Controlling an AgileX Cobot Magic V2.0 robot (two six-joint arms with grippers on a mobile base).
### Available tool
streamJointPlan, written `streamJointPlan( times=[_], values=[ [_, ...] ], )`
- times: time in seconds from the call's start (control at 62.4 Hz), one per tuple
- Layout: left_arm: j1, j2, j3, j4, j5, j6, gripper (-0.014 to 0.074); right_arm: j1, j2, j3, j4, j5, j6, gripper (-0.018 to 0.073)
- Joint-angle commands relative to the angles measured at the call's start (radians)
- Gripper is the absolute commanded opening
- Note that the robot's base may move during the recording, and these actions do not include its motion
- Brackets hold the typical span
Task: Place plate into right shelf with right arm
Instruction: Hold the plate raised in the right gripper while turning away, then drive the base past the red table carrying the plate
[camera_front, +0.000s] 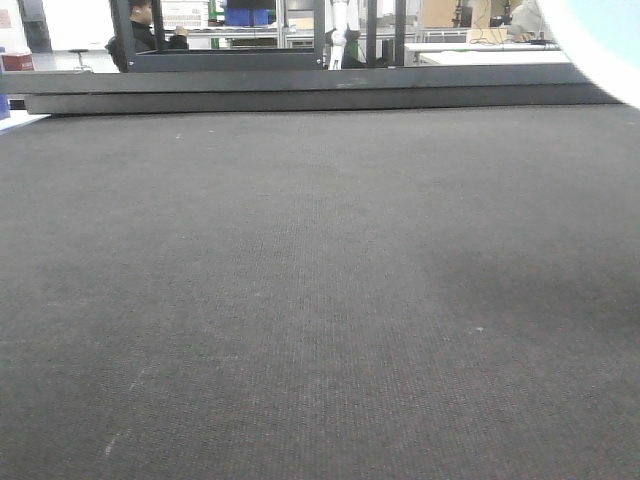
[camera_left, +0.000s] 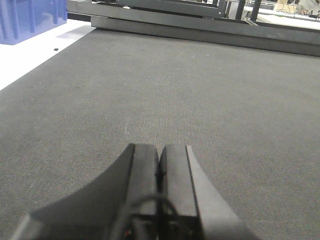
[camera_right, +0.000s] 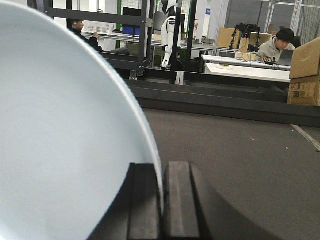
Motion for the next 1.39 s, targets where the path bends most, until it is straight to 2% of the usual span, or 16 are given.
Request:
streamJointPlan(
  times=[0.0,1.378],
  values=[
    [-0.002,-0.01,0.01,-0.008,-0.09,-0.007,-0.0128,-0.006,0.007,-0.031,-0.004,-0.092,-0.005,0.0054],
    [-0.002,-0.01,0.01,-0.008,-0.09,-0.007,-0.0128,-0.006,0.007,-0.031,-0.004,-0.092,-0.005,0.0054]
  ],
)
